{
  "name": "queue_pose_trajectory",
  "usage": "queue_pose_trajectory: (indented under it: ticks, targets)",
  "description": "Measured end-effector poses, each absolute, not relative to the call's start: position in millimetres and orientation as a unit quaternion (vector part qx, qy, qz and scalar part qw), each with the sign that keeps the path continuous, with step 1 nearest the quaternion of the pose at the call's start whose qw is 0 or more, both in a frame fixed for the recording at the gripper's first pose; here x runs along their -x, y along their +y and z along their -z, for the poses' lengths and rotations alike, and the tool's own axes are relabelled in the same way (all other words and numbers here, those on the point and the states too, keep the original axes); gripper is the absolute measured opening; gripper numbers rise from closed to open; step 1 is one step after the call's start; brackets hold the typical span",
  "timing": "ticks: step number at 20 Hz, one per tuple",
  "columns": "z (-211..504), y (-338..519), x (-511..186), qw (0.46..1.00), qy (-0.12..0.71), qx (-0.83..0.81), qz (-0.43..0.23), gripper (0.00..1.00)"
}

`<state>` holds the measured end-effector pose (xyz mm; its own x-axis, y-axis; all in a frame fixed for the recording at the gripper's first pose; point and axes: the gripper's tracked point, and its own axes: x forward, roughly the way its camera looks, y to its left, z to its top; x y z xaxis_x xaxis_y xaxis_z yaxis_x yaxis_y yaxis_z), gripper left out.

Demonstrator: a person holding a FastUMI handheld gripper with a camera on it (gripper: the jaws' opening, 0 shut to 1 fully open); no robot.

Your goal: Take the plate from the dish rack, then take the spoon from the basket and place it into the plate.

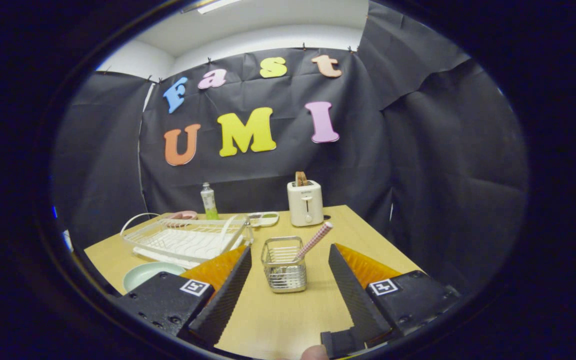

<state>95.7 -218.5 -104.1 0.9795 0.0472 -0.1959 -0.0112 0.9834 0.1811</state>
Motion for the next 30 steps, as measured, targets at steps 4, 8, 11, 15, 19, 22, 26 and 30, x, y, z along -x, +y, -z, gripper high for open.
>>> queue_pose_trajectory:
  ticks: [4,8,11,15,19,22,26,30]
  targets:
    - [118,-235,-142,0.986,0.126,-0.11,-0.028,1.0]
    - [115,-233,-176,0.982,0.138,-0.12,-0.041,0.95]
    - [115,-224,-186,0.98,0.143,-0.125,-0.06,0.72]
    - [115,-215,-192,0.977,0.148,-0.135,-0.07,0.47]
    - [108,-203,-195,0.973,0.156,-0.143,-0.093,0.24]
    - [102,-192,-195,0.972,0.163,-0.13,-0.106,0.15]
    - [95,-187,-187,0.971,0.171,-0.131,-0.1,0.08]
    - [64,-198,-175,0.978,0.154,-0.128,-0.062,0.08]
